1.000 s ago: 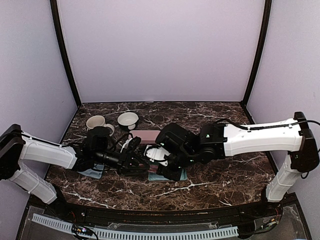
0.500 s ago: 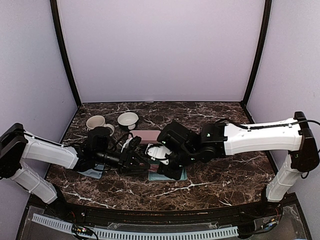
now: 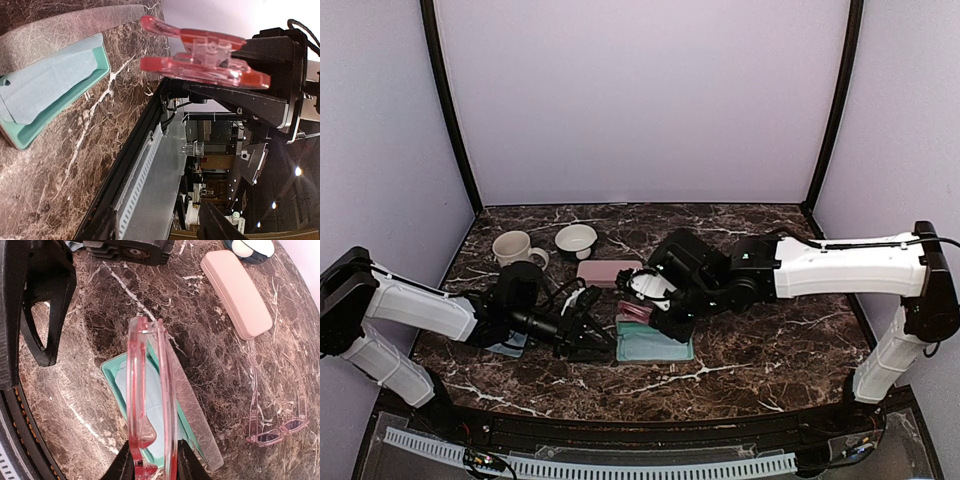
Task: Organize the sunglasses
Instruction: Put down the sunglasses at the center of the board.
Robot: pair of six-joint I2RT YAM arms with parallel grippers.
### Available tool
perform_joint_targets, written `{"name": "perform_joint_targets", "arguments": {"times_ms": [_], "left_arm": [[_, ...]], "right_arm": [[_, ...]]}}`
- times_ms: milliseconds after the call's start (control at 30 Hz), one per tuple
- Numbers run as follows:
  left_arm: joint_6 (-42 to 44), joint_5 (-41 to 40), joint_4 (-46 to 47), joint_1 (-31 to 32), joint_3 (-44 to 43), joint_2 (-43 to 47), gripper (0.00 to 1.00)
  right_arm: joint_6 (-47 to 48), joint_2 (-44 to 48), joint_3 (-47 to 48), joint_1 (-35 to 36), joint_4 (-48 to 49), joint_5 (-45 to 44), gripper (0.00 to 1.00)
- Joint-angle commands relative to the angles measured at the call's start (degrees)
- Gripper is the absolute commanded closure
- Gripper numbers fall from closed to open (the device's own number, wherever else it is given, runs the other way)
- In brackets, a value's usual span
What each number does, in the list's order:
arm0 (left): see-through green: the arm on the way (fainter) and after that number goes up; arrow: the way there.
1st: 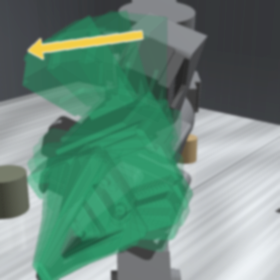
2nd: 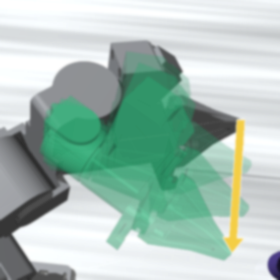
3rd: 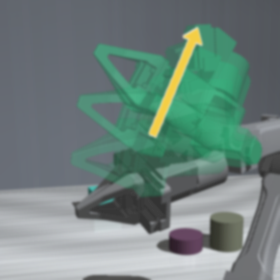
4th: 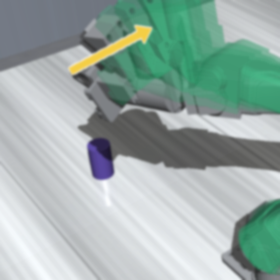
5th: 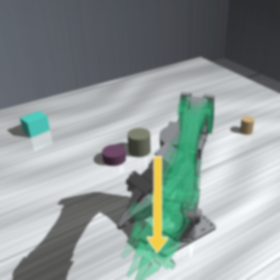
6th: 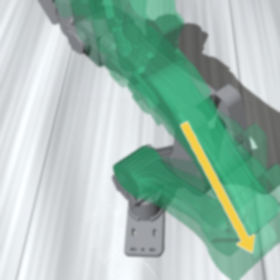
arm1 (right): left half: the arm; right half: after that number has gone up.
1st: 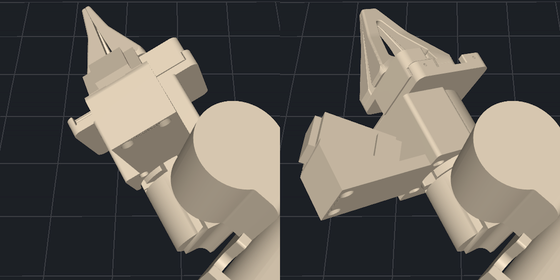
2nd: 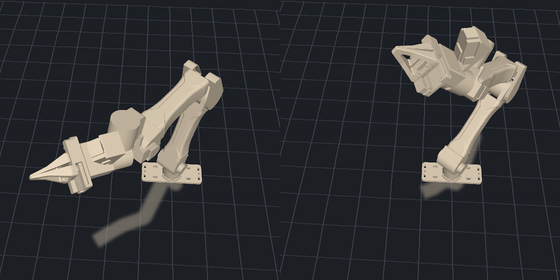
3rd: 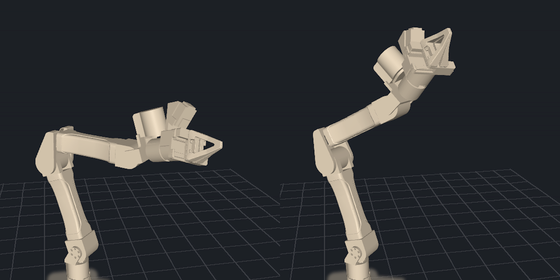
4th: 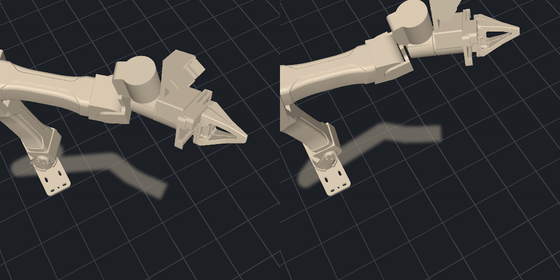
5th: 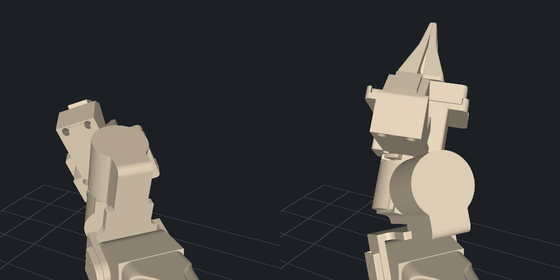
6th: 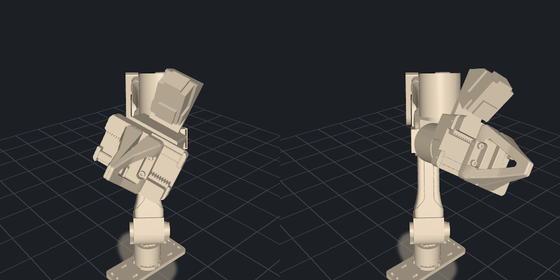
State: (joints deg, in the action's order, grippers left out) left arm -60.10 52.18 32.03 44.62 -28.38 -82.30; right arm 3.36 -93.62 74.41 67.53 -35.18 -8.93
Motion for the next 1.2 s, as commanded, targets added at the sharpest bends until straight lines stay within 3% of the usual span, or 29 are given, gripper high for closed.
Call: {"name": "perform_joint_targets", "arguments": {"times_ms": [0, 267, 467, 633, 900, 1167], "left_arm": [[1.36, 1.52, -1.15, 0.03, 0.82, 0.28, 0.43], [8.47, -3.32, -8.02, 0.03, 0.51, 4.72, 0.43], [13.19, -10.93, -13.84, -0.04, 0.47, 9.91, 0.42], [15.09, -14.23, -16.99, -0.06, -0.49, 10.50, 0.42], [15.01, -15.19, -17.32, -0.06, -0.70, 10.41, 0.42], [18.55, -17.24, -17.75, 0.02, -0.28, 10.23, 0.42]], "right_arm": [[-0.94, 1.88, -1.26, -0.07, 0.37, -0.33, 0.74], [1.73, 3.73, -4.78, -1.45, 1.91, 7.98, 0.71], [4.95, 0.05, -4.62, -2.67, 1.33, 13.03, 0.70], [9.10, -4.96, -4.29, -3.02, 1.27, 14.31, 0.65], [13.06, -7.27, -3.02, -4.05, 2.82, 15.23, 0.70], [7.14, -3.04, -4.70, -4.34, 0.70, 13.74, 0.61]]}}
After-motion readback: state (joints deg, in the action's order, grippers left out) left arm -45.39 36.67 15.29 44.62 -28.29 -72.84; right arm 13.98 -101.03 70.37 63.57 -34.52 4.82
